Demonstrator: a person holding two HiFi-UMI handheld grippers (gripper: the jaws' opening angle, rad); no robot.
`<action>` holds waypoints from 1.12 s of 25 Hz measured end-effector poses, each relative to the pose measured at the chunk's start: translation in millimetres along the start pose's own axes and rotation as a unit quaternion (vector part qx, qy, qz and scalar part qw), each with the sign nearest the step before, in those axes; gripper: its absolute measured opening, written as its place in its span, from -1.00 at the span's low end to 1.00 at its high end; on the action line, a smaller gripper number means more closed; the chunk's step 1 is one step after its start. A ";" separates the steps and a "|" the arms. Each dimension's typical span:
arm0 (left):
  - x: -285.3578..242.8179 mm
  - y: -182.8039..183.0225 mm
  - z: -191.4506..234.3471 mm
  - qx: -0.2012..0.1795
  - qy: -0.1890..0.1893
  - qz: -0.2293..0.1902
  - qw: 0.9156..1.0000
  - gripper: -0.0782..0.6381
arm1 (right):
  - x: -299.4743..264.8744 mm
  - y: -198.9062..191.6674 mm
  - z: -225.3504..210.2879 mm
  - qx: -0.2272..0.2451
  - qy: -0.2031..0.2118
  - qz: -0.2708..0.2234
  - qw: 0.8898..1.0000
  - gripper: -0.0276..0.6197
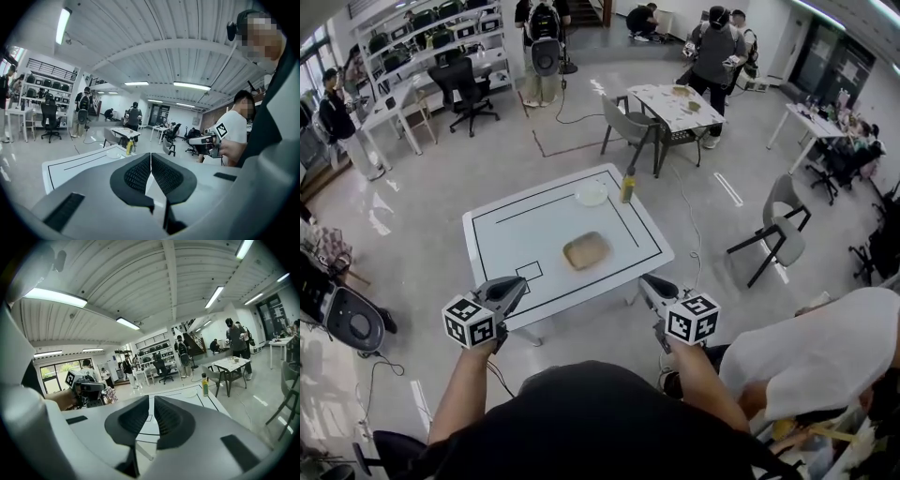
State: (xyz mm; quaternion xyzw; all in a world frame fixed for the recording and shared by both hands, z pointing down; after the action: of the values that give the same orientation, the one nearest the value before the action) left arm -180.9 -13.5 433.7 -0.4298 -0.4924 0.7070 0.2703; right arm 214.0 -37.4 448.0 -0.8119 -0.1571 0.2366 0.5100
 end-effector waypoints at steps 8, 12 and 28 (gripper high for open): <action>6.0 1.5 14.2 0.000 0.005 -0.004 1.000 -0.71 | -1.0 0.3 2.5 -0.005 -0.008 -0.002 1.000 -0.75; 0.1 1.6 23.0 0.000 -0.001 -0.002 1.000 -0.70 | -7.4 2.2 0.0 -0.008 -0.010 -0.003 1.000 -0.75; -52.3 17.6 78.9 0.002 -0.031 0.015 0.999 -0.71 | -61.3 23.8 -36.6 -0.033 -0.020 -0.029 0.999 -0.71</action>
State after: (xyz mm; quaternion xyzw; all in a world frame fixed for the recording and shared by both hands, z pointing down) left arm -223.8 -98.7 446.7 -0.4142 -0.4925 0.7250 0.2457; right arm 182.9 -105.6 453.7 -0.8185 -0.1989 0.2328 0.4861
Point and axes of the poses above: the fingertips, and each gripper's own axes: x backward along the fingers, z to its left, y out of its top, the point moved 10 cm from there along x, backward along the fingers, and after that the axes turned 14 degrees about y, right-handed, at the moved point
